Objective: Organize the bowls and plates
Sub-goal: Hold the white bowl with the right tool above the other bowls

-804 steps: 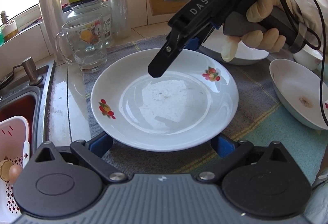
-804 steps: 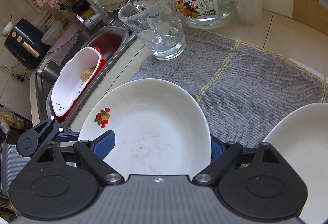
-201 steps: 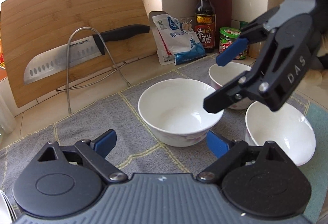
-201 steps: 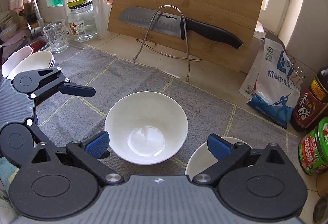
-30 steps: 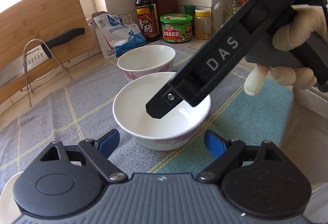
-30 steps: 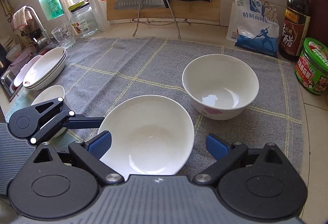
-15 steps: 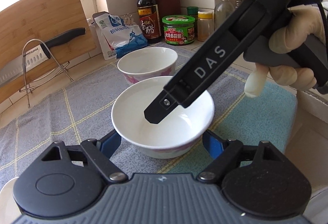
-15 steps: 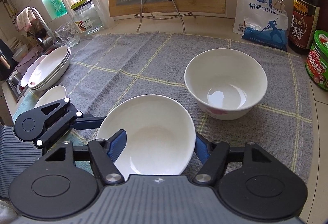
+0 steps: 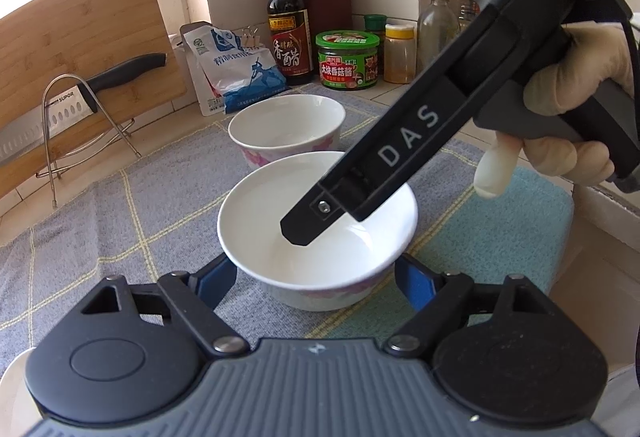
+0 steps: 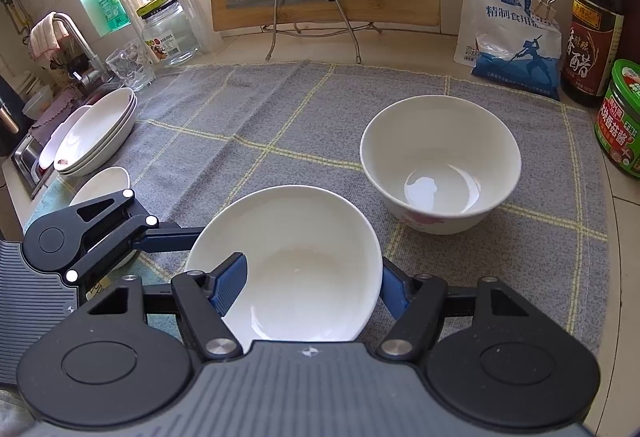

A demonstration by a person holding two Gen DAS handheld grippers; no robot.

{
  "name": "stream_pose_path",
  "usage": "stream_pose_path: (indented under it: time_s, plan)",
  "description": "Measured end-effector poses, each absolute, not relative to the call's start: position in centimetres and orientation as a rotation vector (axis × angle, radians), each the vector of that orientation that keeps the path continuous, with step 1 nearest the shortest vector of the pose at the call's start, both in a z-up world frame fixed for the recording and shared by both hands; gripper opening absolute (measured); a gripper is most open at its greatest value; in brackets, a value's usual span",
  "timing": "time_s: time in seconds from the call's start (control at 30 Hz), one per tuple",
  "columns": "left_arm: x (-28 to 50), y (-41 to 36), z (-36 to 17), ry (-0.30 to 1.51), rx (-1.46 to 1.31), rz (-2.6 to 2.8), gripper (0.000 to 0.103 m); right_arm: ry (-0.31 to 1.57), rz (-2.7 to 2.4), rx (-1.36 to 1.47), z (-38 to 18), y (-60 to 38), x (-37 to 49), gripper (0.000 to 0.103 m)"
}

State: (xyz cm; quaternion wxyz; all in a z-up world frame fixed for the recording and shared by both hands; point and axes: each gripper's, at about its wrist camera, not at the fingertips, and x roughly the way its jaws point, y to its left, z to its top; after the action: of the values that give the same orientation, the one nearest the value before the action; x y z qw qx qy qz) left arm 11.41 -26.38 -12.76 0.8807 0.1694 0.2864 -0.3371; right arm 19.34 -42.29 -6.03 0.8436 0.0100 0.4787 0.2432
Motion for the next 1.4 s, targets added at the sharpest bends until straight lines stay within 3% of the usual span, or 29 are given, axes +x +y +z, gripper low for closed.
stream_pose_path:
  time_s: [0.7,1.4]
  plan:
    - [10.1,-23.6,-10.1,0.63,0.345,-0.704,0.086,0.994,0.538,0.02,-3.0,-39.5,17.8,0.075]
    - [8.4,-14.7,-6.2,0.577,0.357,-0.706,0.086,0.923,0.552,0.024,-0.3,-30.7,16.2,0.075]
